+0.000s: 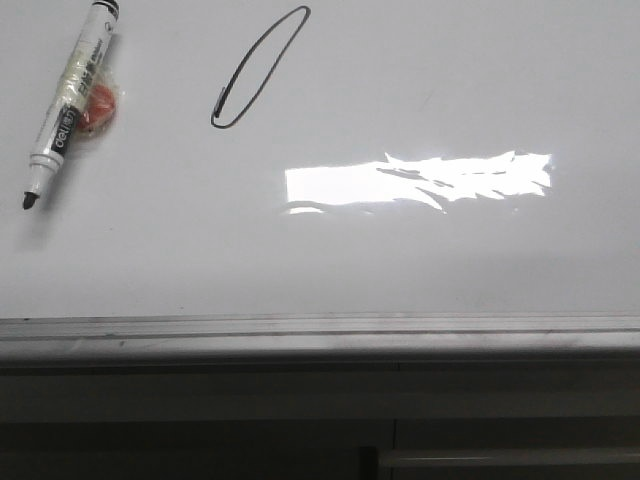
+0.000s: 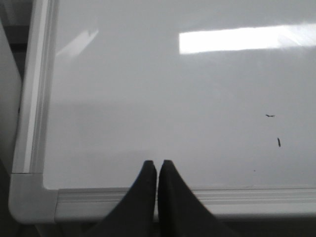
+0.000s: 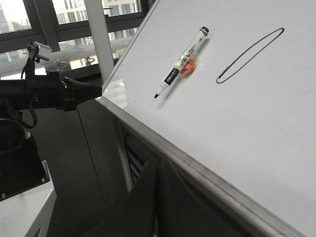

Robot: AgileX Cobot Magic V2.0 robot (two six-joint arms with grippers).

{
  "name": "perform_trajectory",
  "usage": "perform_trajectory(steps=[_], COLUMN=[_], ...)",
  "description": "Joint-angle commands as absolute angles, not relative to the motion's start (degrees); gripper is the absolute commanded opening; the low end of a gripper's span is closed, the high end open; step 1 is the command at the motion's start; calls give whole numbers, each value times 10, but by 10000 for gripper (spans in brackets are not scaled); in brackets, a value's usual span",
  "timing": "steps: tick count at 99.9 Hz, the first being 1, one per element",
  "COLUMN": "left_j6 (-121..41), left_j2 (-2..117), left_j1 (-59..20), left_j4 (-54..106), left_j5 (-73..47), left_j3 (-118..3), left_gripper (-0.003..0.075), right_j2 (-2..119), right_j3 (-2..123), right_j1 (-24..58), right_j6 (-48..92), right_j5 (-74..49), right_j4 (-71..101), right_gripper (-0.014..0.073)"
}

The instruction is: Write number 0 on whiteboard

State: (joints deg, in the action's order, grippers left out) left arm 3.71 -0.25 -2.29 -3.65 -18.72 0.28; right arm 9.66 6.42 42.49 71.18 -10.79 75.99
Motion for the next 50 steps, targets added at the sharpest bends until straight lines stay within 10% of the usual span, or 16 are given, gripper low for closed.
perform_trajectory(steps=[1,50], left_j6=[37,37], left_j2=[-18,-18], left_j1=[-21,-21], left_j4=[-31,-31], left_j5=[-160,-156], left_j3=[22,21], left_gripper=[-20,-20], right_j2=[101,101], right_j3=[77,77], right_j1=[424,424], right_j6=[714,714], right_j5=[-102,-102], right_j4=[771,771], right_gripper=[-69,-69])
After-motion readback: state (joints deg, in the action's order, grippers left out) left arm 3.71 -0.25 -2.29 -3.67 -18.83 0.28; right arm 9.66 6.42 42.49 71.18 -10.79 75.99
